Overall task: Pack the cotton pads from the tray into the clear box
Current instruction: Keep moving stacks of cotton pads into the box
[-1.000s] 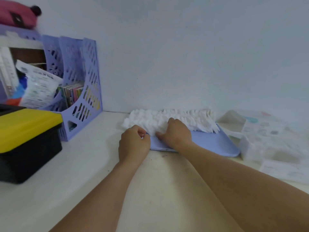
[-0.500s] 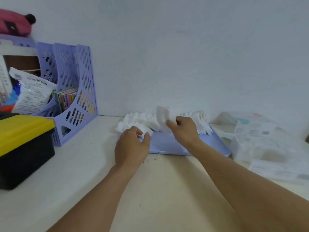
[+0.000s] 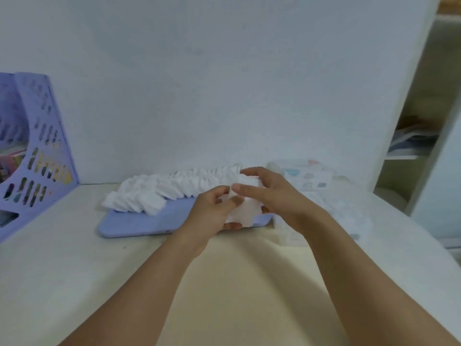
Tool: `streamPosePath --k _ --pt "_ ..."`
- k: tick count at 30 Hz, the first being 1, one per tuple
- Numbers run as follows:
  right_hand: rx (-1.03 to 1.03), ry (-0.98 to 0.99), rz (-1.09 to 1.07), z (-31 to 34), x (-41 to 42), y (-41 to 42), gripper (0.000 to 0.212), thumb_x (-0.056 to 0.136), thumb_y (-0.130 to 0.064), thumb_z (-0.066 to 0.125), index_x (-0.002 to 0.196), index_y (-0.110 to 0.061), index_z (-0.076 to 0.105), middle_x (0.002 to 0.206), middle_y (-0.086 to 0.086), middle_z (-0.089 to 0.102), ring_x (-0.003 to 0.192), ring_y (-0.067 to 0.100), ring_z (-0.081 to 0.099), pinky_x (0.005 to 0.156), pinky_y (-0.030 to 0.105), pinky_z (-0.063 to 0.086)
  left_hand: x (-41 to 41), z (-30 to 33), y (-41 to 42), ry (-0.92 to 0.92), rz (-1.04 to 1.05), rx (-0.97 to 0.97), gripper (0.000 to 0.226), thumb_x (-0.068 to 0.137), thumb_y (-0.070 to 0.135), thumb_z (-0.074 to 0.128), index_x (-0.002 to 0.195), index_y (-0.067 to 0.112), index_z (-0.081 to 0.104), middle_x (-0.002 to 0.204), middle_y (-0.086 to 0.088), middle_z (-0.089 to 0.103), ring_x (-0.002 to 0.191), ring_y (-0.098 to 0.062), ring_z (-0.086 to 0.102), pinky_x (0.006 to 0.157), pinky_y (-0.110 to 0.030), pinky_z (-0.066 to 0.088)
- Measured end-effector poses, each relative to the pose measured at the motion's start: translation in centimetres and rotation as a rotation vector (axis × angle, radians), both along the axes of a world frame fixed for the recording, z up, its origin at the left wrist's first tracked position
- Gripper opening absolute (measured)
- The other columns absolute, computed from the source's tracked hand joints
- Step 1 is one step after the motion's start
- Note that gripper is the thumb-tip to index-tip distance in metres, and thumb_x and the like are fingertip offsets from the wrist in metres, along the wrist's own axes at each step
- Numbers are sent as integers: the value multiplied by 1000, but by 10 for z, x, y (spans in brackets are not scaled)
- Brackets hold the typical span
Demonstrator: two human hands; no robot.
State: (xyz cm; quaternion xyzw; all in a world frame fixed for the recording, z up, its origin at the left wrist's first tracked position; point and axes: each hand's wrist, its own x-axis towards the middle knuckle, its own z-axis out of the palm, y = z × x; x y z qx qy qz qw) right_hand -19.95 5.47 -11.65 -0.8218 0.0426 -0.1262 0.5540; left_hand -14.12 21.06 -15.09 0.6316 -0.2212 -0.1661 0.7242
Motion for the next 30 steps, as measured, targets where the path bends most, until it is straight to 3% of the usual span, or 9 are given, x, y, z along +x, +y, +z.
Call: streamPosePath --k 2,4,8,14,20,23,26,30 --pt "66 -33 29 -1 -8 -16 35 87 -29 79 116 -11 71 110 13 75 102 29 73 90 43 60 -6 -1 -17 32 -72 -41 19 95 17 68 113 16 73 113 -10 75 102 -20 72 71 -30 59" --pt "170 -89 44 -3 -10 -28 28 89 -18 77 111 -1 73 105 17 76 100 31 74 83 39 61 -8 0 -23 106 -129 -120 30 90 4 68 119 13 68 113 -11 74 99 -22 73 74 -30 60" --pt "295 -96 82 -7 -9 -42 27 93 -14 71 117 0 70 111 15 76 104 29 73 89 39 61 -2 -5 -19 152 -147 -172 53 87 -13 63 133 12 58 120 -16 71 101 -28 73 74 -32 61" --pt "324 -66 110 -14 -2 -47 27 95 -10 68 121 -3 69 113 12 76 105 27 73 85 36 62 0 -14 -15 151 -204 -112 43 96 -10 55 135 8 57 123 -12 72 103 -26 73 76 -30 61" --pt "257 -161 71 -9 -4 -52 25 93 -11 72 116 -4 71 109 10 77 102 23 74 74 28 60 3 -20 -21 226 -186 -116 32 100 -7 47 127 4 61 114 -15 75 102 -29 74 74 -29 61" --pt "257 -211 130 2 -10 -60 23 93 -13 71 114 -5 72 109 11 76 102 24 74 75 27 59 2 -18 -22 247 -144 -111 29 100 -6 46 123 2 62 111 -17 75 101 -31 74 73 -31 62" --pt "134 -148 238 4 -14 -58 21 92 -13 73 112 -9 73 107 10 77 102 24 74 79 28 58 -1 -13 -20 279 -155 -125 30 100 -3 44 122 -1 63 112 -17 75 99 -31 74 76 -35 63" --pt "-7 -140 172 -1 -12 -53 15 90 -10 74 105 -7 75 95 6 78 89 17 75 75 24 57 -6 -7 -18 251 -230 -90 34 99 -3 40 126 -1 62 115 -18 74 103 -31 73 80 -35 63"
